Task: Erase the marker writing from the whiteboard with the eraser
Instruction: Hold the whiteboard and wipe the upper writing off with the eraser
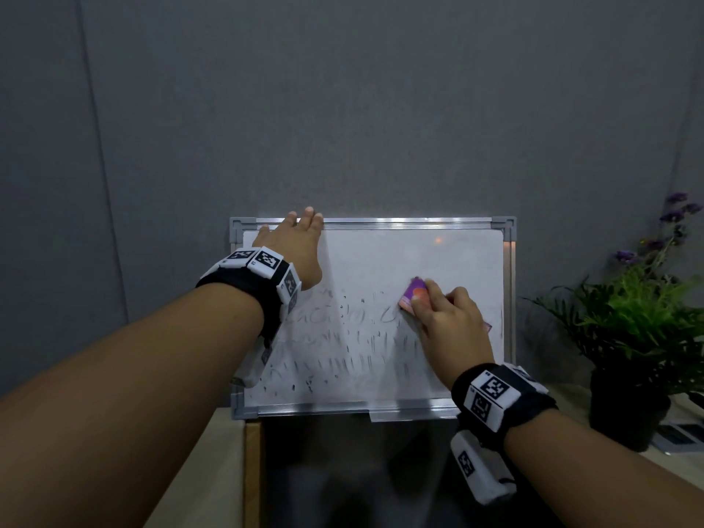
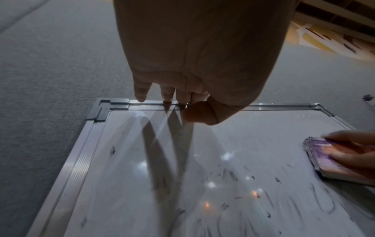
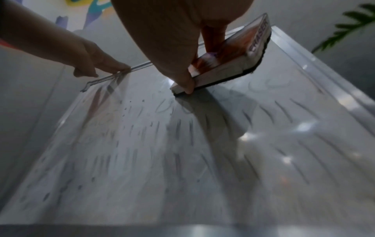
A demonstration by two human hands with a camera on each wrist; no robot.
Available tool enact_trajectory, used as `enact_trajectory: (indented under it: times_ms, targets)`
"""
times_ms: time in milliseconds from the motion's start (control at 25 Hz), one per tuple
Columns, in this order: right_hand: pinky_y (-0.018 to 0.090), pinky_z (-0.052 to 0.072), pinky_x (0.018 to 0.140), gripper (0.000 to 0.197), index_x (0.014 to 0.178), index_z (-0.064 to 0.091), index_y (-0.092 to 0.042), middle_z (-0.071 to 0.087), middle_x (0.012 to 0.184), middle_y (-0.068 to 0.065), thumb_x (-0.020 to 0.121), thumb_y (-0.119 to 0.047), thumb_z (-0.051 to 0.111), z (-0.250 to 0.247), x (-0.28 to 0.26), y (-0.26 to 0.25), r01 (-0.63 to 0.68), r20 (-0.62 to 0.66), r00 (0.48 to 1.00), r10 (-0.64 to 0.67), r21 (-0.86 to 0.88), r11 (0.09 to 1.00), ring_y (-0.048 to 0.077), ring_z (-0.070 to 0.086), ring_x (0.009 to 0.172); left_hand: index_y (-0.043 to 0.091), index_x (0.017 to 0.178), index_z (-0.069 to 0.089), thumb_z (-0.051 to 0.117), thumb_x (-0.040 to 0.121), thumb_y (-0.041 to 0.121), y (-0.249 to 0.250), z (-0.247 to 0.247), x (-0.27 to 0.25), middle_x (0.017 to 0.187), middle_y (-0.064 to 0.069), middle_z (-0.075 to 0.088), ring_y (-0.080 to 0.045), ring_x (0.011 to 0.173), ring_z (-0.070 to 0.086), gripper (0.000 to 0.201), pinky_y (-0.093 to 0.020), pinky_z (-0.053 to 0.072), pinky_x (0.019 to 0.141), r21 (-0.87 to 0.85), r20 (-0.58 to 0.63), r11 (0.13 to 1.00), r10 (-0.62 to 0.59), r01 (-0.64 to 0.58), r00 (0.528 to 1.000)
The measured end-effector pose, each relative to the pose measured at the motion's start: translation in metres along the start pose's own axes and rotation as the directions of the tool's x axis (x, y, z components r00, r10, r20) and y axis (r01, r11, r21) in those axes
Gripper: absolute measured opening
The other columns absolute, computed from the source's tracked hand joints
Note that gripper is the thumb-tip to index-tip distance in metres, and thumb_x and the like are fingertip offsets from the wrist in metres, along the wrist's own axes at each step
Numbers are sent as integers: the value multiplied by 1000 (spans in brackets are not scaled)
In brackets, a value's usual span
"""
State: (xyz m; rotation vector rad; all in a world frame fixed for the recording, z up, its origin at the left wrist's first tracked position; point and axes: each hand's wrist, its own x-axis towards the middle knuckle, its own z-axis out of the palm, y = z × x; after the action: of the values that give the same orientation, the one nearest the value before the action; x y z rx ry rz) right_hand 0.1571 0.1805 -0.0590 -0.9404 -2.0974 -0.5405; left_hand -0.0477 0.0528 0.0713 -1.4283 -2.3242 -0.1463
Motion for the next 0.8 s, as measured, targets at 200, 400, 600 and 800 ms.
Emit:
enact_trajectory:
  times_ms: [200, 400, 600, 800]
  targets:
    - [35, 45, 77, 31, 110, 66, -18, 54, 134, 5, 80, -22, 73, -2, 16, -12, -1, -86, 996, 0, -4, 1000, 24, 46, 95, 18, 152, -5, 46, 83, 12, 1, 1, 0, 161, 2, -9, -21, 147, -1, 86, -51, 15, 116, -6, -5, 1000, -1, 1, 1000]
    - [35, 45, 74, 29, 104, 68, -18, 54, 134, 5, 76, -19, 76, 15, -2, -14, 102, -56, 993, -102, 6, 995, 24, 45, 89, 18, 153, -6, 45, 83, 12, 1, -1, -1, 161, 3, -10, -21, 147, -2, 87, -51, 13, 116, -8, 12, 1000, -4, 4, 1000]
    - [34, 45, 76, 32, 107, 66, -17, 56, 133, 7, 76, -17, 75, 7, 14, -18, -7, -99, 995, 9, 23, 1000, 25, 47, 92, 18, 152, -6, 46, 83, 13, 1, 0, -1, 161, 2, -10, -21, 147, -2, 87, -51, 13, 117, 5, 3, 1000, -3, 2, 1000]
    - [34, 46, 76, 32, 107, 68, -18, 55, 134, 6, 76, -20, 76, 13, 5, -31, 122, -56, 991, -122, 4, 993, 25, 48, 94, 19, 152, -6, 45, 83, 11, 0, -1, -2, 161, 3, -10, -21, 147, -2, 87, -52, 13, 116, -10, 6, 1000, -3, 3, 1000]
